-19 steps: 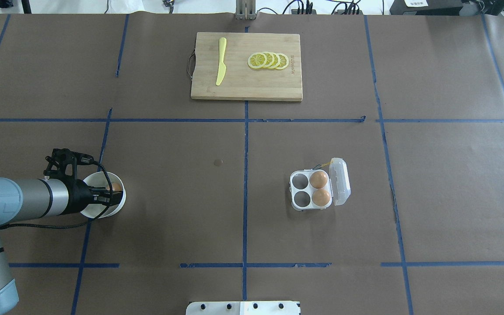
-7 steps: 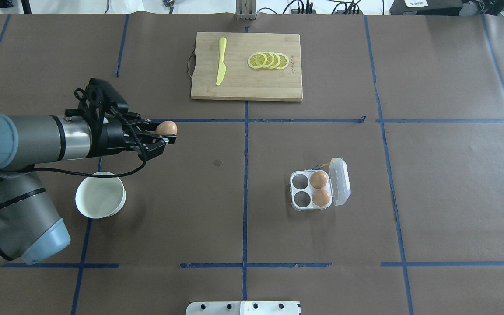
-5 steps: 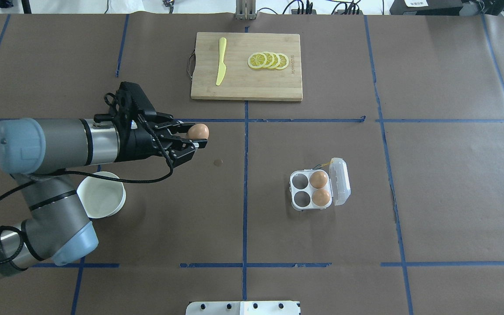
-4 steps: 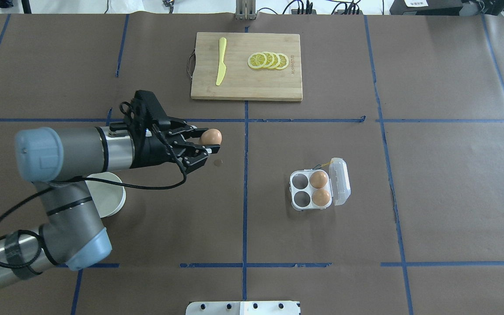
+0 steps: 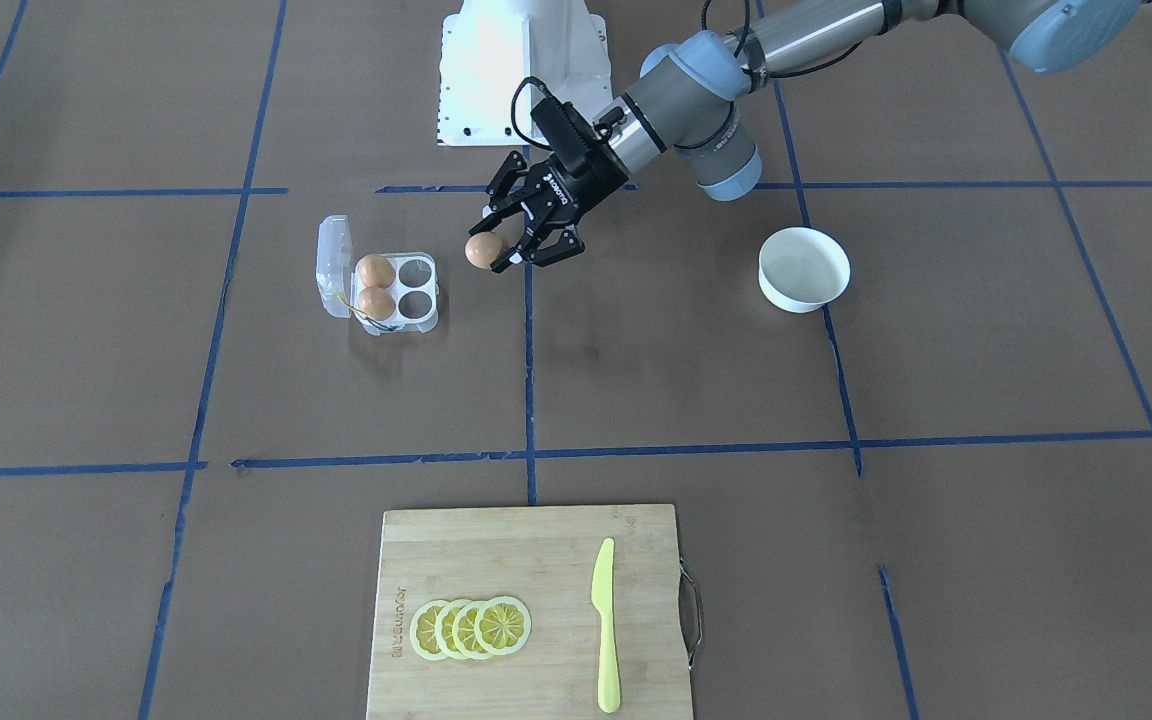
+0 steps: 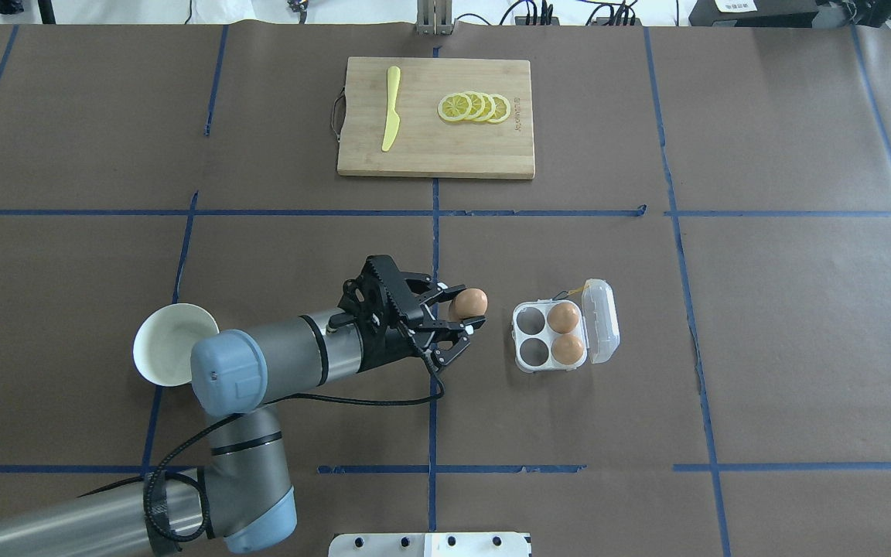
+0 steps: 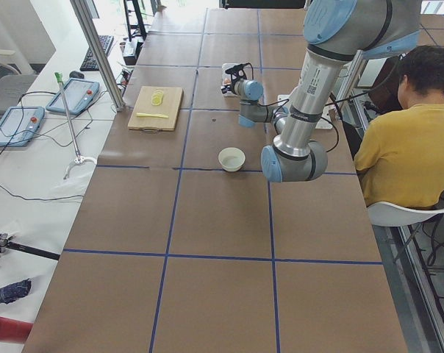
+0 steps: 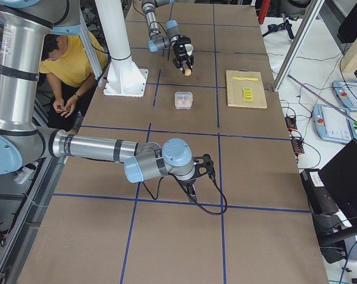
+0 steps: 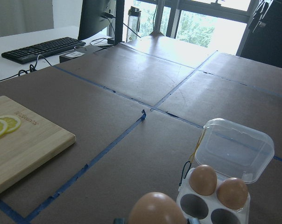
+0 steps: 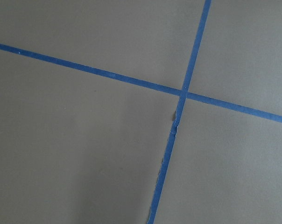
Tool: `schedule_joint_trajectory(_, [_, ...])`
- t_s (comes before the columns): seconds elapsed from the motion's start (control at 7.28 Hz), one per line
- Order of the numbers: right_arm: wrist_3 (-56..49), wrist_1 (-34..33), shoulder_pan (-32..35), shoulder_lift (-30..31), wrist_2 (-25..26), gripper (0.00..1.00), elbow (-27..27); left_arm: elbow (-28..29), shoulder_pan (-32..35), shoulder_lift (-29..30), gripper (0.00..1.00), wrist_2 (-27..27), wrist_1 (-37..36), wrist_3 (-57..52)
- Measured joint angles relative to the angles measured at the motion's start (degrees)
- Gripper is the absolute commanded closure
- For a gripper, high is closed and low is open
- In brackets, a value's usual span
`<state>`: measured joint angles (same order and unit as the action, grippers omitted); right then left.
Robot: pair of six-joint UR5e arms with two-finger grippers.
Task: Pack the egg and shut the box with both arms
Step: 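Carry the egg with the left gripper over the clear egg carton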
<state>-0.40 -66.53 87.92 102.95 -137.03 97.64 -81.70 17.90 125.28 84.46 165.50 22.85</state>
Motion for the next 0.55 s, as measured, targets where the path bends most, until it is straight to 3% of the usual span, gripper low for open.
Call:
schedule_joint_trajectory(0.27, [-0.01,0.00,0.02,-0.06,0.00,0.00,-0.21,6.49,-1.77,5.91,0.86,-2.39,0.13,-0.23])
schedule_joint_trajectory(0.55, [0.04,0.00,0.02,-0.10,0.00,0.00,-0.32,10.32,-2.25,9.36,0.78,-2.90,0.10,-0.26])
